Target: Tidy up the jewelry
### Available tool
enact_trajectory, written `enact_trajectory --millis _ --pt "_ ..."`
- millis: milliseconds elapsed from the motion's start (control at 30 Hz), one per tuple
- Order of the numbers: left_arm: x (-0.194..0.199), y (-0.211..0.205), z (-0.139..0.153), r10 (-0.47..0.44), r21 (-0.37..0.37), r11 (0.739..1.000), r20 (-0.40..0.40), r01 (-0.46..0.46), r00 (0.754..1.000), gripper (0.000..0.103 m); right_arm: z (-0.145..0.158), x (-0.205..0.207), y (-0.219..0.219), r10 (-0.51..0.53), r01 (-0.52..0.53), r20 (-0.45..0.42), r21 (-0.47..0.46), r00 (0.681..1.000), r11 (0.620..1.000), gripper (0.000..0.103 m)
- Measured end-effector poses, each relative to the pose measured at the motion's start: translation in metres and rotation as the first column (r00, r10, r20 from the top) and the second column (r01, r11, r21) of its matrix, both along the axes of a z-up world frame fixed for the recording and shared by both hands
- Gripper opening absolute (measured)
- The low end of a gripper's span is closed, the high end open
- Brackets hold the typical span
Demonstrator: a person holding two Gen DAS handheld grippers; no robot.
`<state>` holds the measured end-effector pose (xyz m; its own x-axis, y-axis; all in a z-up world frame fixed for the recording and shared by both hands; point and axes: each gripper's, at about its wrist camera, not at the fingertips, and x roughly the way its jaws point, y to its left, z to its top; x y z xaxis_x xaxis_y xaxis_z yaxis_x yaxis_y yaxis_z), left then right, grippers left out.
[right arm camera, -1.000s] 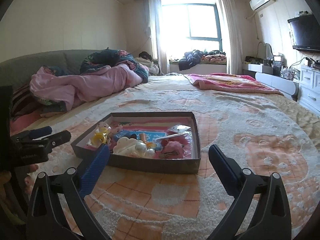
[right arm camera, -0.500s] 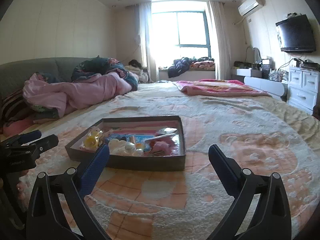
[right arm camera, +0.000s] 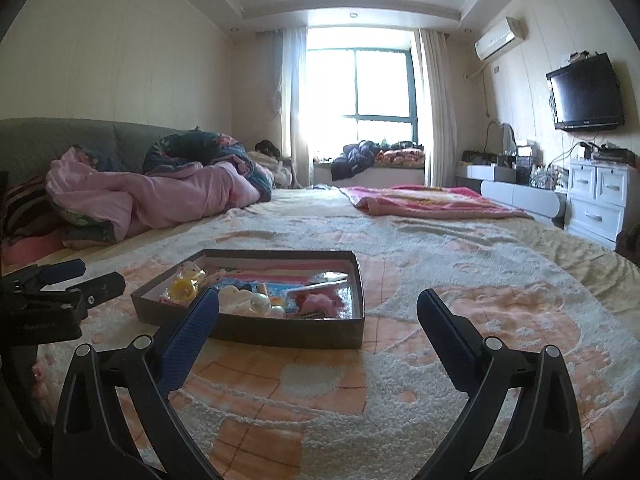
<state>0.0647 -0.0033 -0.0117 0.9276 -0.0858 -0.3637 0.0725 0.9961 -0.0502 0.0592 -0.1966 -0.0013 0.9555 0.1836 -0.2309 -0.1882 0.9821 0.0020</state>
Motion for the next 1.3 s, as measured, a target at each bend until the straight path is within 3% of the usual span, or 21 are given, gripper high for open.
enact_trajectory --millis 600,1300 --pt "0.006 0.004 -0.012 0.014 -0.009 1.0 -0.021 -0.014 1.0 0.092 -0.024 0.013 0.011 -0.005 0.006 -0.054 0.007 0.999 1.0 0.097" --pt "0.008 0.004 -0.017 0.009 -0.01 1.0 -0.03 -0.009 1.0 0.092 -0.026 0.016 0.005 -0.028 0.028 -0.055 0.015 0.998 0.999 0.097"
